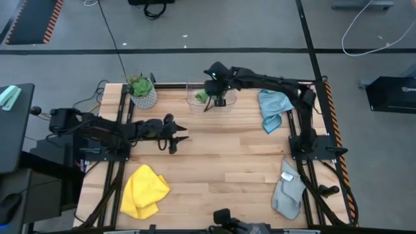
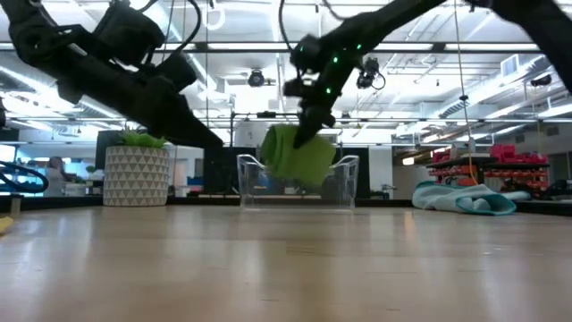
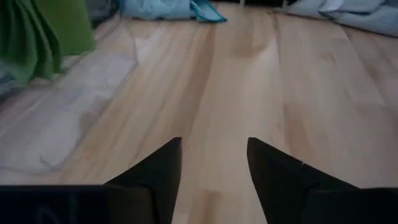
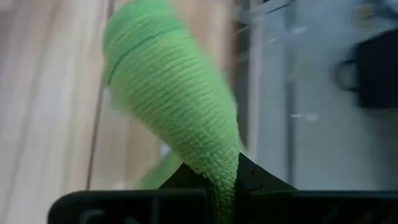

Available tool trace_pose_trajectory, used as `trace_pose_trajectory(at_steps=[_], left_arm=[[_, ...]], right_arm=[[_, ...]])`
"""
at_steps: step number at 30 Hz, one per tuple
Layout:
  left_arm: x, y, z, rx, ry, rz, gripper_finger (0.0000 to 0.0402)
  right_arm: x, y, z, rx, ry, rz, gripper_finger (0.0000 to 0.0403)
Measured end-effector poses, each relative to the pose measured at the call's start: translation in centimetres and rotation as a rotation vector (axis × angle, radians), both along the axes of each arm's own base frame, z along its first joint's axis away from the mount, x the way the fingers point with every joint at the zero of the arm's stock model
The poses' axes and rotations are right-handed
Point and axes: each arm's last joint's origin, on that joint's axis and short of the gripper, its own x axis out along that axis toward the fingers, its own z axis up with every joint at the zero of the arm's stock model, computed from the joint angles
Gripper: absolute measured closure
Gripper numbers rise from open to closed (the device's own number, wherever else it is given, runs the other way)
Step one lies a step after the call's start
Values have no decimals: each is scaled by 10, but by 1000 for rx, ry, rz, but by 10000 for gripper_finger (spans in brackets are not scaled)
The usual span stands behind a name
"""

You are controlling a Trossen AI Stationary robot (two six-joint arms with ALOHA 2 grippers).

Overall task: Fold microfiber towels
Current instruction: Put the folded green microfiber cloth into the transparent bin

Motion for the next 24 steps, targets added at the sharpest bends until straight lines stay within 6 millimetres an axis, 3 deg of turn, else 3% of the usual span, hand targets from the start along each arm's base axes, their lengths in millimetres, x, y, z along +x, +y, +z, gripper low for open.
trace_pose_trajectory(at_steps=[7,17,24], left_arm=[[0,-1,1,-1,-6,-1,242],[1,-3,3,-33,-35,-17,273],[1,-3,4,-34,-48,-20,285]], right_arm=[[5,-22,-8,244,34,100,384],[-4,-54,-38,493,73,102,385],[-1,-63,-62,506,99,87,384]])
